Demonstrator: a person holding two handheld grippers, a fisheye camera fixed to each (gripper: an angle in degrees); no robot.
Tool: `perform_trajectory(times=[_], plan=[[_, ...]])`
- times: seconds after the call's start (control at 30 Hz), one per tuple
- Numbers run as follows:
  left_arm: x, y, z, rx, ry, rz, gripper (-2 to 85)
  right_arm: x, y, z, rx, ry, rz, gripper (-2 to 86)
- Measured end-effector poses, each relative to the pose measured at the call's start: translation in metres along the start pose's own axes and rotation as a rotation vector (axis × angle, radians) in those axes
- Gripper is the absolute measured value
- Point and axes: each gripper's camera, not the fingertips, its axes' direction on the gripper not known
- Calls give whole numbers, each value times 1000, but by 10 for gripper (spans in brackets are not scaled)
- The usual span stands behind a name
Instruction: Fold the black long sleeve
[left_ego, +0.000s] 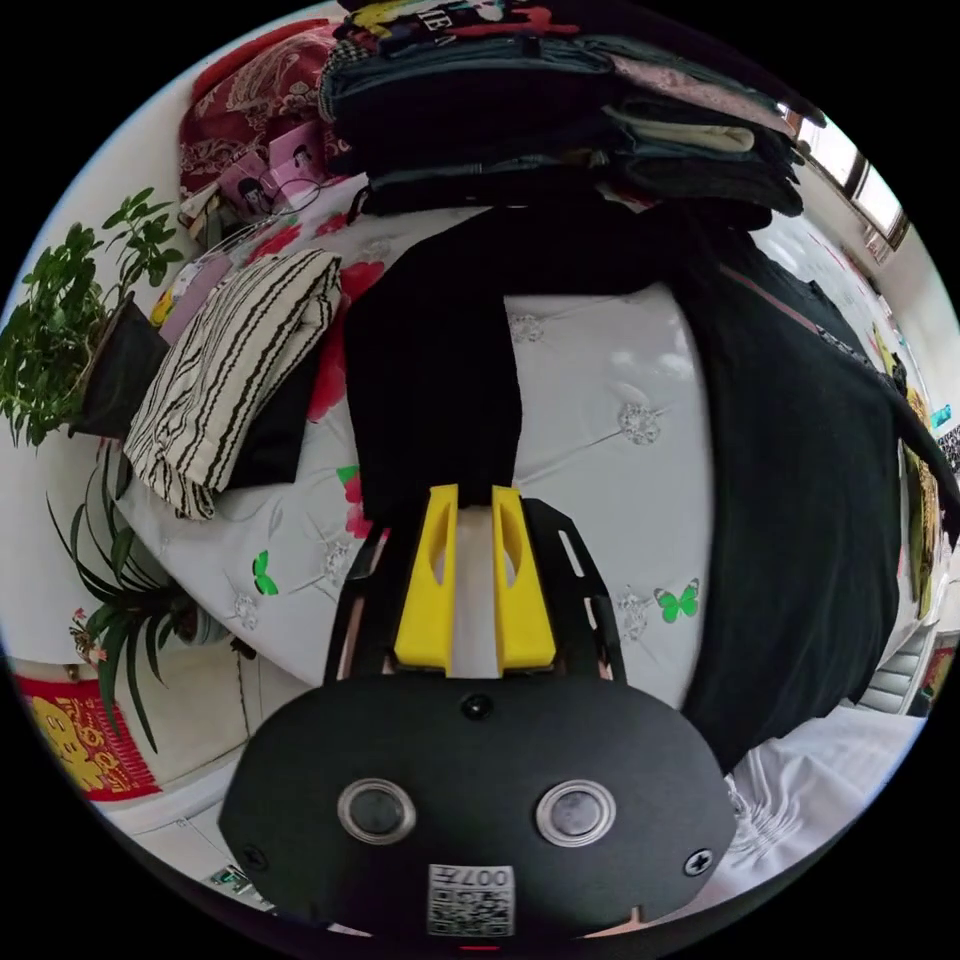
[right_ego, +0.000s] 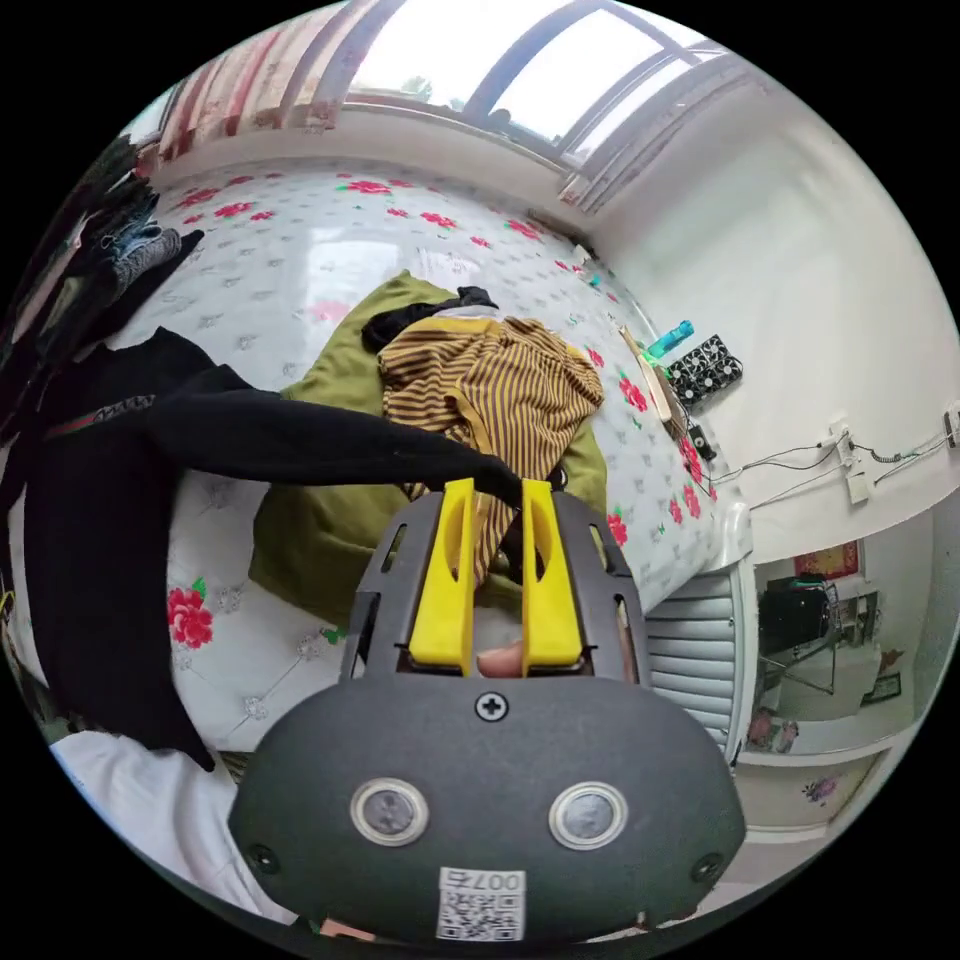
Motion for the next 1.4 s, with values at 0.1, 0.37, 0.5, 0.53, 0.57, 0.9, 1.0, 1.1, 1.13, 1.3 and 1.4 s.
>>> perform_trajectory(times=[0.1, 0.37, 0.5, 0.53, 0.57, 0.9, 1.0, 1.1, 1.13, 1.3, 1.4], plan=[[-19, 0, 5, -8, 14, -15, 11, -22, 36, 19, 3, -198, 12, 54], [-134, 5, -82, 380, 631, -214, -5, -118, 113, 23, 1, -721, -168, 81], [-109, -27, -147, 542, 849, -26, -5, -133, 114, -2, 76, -887, -273, 97], [-83, -36, -165, 570, 947, 77, -5, -131, 113, -13, 128, -965, -293, 103], [-51, -41, -179, 572, 1036, 182, -5, -129, 113, -20, 163, -1009, -301, 107], [108, -6, -153, 240, 1183, 437, -4, -156, 132, -107, 433, -1213, -606, 146], [121, -2, -150, 198, 1164, 464, -3, -169, 129, -106, 426, -1142, -590, 123], [127, -1, -160, 225, 1088, 493, 2, -156, 114, -104, 444, -1075, -482, 53], [124, 0, -166, 253, 1064, 495, 5, -145, 108, -101, 453, -1089, -470, 25], [91, 22, -160, 339, 895, 441, 3, -90, 105, -50, 392, -1062, -263, 4], [71, 42, -118, 198, 741, 355, 3, -68, 117, 22, 208, -1065, -104, 4]])
